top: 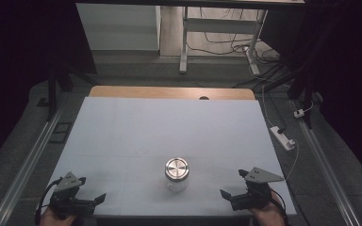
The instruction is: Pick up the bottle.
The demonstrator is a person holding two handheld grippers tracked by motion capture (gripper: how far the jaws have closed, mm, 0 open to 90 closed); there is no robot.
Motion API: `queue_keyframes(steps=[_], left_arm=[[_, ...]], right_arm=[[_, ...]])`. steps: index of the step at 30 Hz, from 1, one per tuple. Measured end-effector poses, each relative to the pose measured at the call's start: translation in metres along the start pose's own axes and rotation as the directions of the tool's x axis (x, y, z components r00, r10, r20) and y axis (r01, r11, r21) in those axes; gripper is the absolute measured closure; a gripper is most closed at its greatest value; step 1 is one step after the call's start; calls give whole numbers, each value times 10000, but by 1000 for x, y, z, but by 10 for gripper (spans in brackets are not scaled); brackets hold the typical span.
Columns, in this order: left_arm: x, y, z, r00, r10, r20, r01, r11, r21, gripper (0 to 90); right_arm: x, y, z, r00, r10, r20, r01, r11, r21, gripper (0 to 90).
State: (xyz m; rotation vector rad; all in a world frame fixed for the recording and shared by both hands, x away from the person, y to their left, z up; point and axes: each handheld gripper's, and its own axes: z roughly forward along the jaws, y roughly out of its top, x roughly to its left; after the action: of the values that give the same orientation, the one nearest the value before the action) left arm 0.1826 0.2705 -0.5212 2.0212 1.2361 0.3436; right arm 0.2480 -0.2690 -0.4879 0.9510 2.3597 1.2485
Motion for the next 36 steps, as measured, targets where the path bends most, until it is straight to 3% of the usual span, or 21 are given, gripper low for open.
queue_keyframes(steps=[14,23,36], left_arm=[[1,0,0,10000,-22,82,22,10000,9,27],[1,0,0,9999,-29,104,29,10000,3,27],[0,1,1,9999,65,90,-66,9999,85,26]], right_arm=[[11,9,11,9979,-364,-538,355,9992,-176,0],[21,17,26,9899,-648,-1263,631,9979,-173,0],[28,25,43,9820,-567,-1804,574,9984,-13,0]])
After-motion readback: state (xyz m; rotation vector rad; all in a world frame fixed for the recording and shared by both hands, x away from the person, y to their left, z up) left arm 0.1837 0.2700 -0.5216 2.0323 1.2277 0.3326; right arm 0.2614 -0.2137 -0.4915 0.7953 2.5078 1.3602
